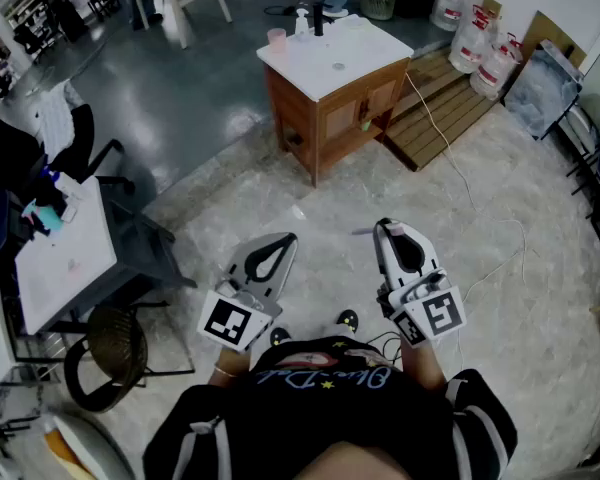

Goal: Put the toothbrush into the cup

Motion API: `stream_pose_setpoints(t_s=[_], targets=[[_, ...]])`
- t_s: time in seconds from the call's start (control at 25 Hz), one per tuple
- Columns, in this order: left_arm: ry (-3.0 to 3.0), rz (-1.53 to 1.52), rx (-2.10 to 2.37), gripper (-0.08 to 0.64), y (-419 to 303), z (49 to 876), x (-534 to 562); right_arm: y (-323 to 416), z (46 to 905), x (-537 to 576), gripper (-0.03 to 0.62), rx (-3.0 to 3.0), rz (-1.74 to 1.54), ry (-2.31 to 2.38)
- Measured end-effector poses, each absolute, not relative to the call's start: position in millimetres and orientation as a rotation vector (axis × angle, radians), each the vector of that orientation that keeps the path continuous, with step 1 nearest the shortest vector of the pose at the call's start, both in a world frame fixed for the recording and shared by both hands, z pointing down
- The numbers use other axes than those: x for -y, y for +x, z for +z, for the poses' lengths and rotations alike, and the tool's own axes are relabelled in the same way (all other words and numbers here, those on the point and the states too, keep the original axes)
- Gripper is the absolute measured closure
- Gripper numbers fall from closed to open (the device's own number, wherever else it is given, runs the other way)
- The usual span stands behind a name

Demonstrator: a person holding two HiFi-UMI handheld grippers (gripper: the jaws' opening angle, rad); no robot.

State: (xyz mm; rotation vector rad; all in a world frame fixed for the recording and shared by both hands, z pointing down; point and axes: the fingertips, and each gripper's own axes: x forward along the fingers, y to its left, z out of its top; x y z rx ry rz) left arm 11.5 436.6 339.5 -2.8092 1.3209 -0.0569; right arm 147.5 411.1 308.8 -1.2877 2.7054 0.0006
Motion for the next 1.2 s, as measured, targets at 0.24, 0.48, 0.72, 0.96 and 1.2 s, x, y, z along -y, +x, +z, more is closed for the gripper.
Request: stream_pose_setpoints(t_s=[0.24,0.48,0.72,0.96,1.2], targets=[[-2.793,-0.045,-1.341,0.560,19.3,336.6,-433.8,157.3,311.4,-408.2,0.577,-2.700,-0.011,-1.285],[-2.792,-0.020,-1.391,0.560,34.9,337.8,-425.2,175.5,312.2,-401.1,0.577,-2.698,-0.036,-1.226],[-2.783,-0.026,-1.444,0.560,53.0,342.2,-416.5,196.0,317.6,-387.6,0.577,-2.715,-0.051,-1.192],[-2.783,-0.071,-1.472,0.560,79.3,349.9,-408.2,219.6,327.7,-374.1,0.577,-2.714,-0.091,-1.151],[-2.784,-0.112,-1.459,0.560,103.3,354.4,-405.9,235.3,337.1,-369.0,0.577,-2.725,-0.139,-1.103]])
